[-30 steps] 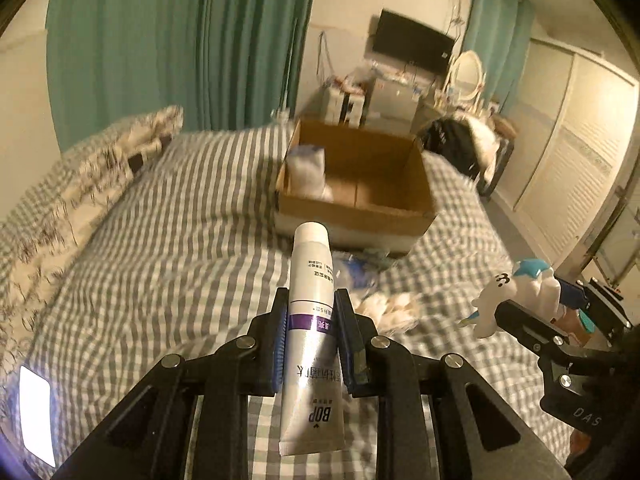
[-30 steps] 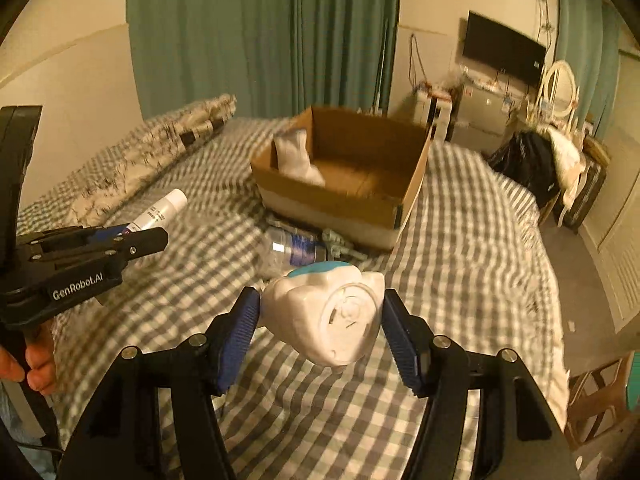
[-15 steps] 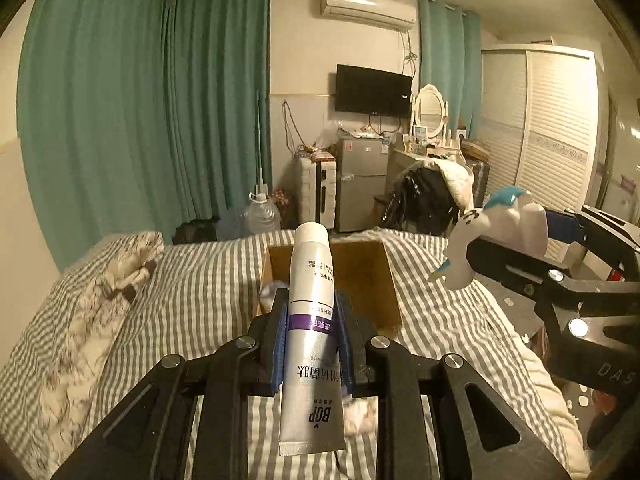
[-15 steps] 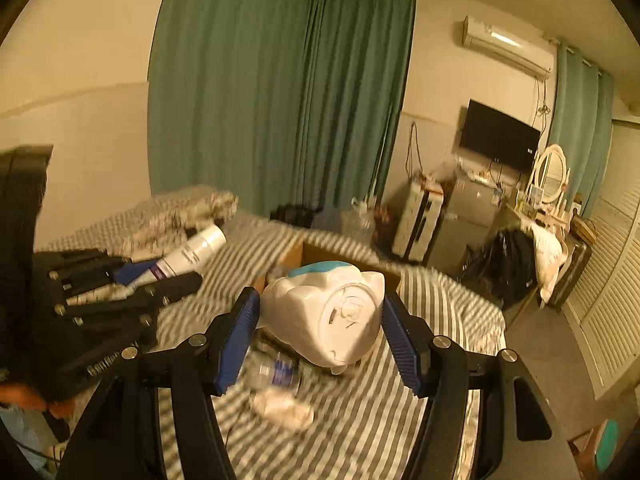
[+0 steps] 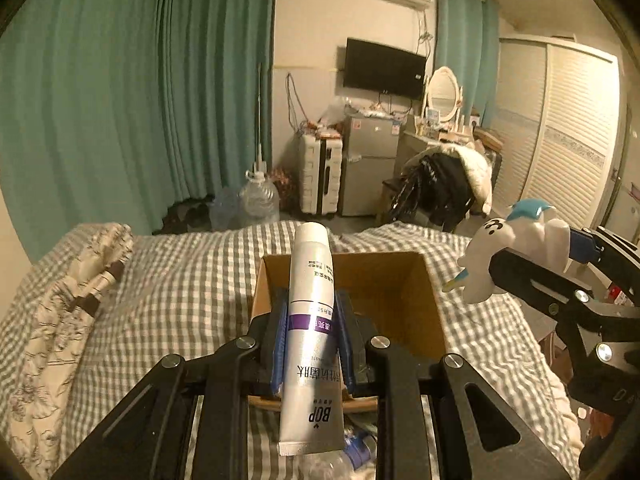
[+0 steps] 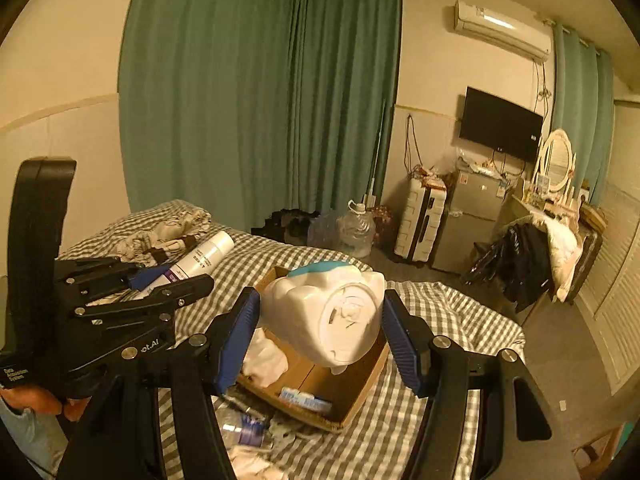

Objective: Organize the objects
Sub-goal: 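Carry the tube and plush toy over the box and release both inside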

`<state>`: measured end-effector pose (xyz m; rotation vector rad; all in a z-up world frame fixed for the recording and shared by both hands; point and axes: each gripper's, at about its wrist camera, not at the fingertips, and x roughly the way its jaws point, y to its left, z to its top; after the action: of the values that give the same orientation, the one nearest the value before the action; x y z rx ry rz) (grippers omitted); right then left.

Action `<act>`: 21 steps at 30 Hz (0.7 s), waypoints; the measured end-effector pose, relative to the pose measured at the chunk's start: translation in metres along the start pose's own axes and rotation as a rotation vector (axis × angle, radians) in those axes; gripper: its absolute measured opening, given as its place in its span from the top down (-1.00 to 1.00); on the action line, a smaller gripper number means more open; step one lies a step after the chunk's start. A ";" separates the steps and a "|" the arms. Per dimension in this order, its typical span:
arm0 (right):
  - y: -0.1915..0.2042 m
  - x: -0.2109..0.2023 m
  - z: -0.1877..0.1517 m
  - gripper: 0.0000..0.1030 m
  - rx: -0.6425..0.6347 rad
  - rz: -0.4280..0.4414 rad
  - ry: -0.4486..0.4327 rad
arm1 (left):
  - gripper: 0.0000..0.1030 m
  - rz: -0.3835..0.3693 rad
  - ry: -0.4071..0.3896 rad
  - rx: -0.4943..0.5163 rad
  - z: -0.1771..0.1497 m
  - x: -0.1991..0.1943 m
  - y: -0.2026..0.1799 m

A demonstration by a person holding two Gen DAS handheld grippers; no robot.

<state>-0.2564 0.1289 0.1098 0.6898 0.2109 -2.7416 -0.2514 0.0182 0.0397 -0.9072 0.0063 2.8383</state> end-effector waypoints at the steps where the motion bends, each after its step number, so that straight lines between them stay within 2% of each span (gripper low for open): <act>1: -0.003 0.010 -0.001 -0.20 0.004 0.000 0.008 | 0.58 0.000 0.007 -0.002 -0.002 0.008 0.001; 8: -0.019 0.084 -0.019 -0.20 0.030 0.002 0.085 | 0.58 -0.018 0.079 -0.008 -0.016 0.075 0.002; 14: -0.031 0.124 -0.040 -0.22 0.061 0.002 0.140 | 0.53 -0.024 0.083 0.015 -0.029 0.095 0.002; 15: -0.032 0.126 -0.044 -0.29 0.070 0.005 0.139 | 0.44 -0.025 0.083 0.019 -0.030 0.095 0.002; 16: -0.032 0.124 -0.048 -0.60 0.084 0.001 0.136 | 0.32 -0.027 0.090 0.022 -0.032 0.094 0.002; 17: -0.034 0.122 -0.050 -0.79 0.101 -0.006 0.128 | -0.06 -0.023 0.096 0.022 -0.031 0.094 0.002; 18: -0.036 0.120 -0.051 -0.79 0.111 -0.007 0.123 | -0.31 -0.013 0.099 0.021 -0.032 0.091 0.002; 21: -0.044 0.106 -0.047 -0.79 0.125 -0.006 0.111 | -0.32 0.001 0.091 0.013 -0.034 0.074 0.005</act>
<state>-0.3392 0.1533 0.0206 0.8770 0.0666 -2.7423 -0.2918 0.0230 -0.0307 -1.0326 0.0364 2.7917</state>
